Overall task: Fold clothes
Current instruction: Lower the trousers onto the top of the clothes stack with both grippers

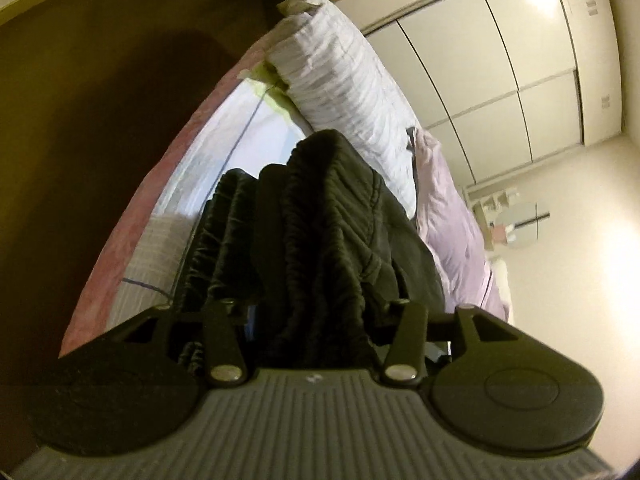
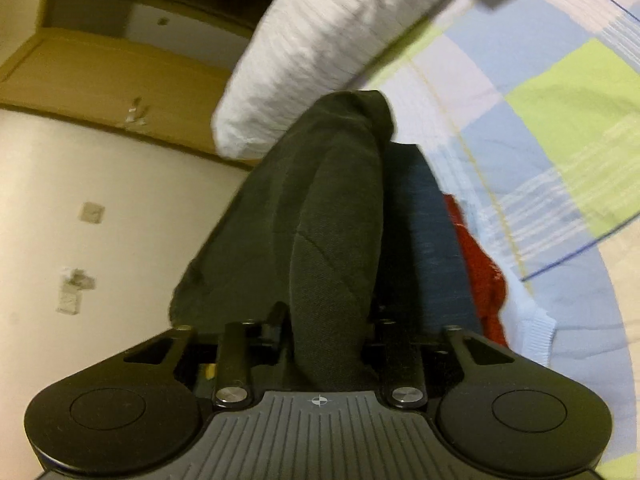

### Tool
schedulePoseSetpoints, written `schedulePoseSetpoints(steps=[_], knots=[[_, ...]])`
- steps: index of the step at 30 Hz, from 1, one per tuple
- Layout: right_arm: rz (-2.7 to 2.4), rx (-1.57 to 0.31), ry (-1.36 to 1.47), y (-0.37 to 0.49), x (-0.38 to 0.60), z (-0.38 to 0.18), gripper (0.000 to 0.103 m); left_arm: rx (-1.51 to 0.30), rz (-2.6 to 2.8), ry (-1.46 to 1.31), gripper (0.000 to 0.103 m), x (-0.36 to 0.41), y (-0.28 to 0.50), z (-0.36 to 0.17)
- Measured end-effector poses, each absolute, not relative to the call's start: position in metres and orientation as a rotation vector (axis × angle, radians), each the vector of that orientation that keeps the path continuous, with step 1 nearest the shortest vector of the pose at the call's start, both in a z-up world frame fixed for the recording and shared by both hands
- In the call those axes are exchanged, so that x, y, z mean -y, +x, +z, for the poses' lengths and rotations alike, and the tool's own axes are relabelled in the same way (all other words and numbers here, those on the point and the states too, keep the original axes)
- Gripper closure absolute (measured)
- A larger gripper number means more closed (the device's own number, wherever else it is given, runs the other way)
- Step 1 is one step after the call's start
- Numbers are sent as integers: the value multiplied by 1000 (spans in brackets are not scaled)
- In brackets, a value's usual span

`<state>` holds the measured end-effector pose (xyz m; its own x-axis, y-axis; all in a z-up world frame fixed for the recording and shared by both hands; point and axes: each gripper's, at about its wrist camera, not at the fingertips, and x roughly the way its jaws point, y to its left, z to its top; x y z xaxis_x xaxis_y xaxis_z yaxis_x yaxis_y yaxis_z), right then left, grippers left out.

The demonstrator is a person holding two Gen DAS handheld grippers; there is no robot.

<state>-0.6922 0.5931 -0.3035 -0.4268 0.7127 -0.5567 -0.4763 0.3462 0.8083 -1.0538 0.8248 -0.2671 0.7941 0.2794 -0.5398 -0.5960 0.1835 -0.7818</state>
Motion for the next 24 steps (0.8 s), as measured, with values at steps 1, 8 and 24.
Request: schedulePoseSetpoints(steps=[1,8,24], knots=[[1348,-1486,213,-695,-593,-301,56,-304,635,-1239,58,-824,-1054,-266],[1363,-1372,31,-707,-600,-286,44,-388,731,-1148,51,-816,-1048,-243],[1285,-1042,-275,-751,-534,-215,62,-680,853,-641,99,-734,-999,-138]])
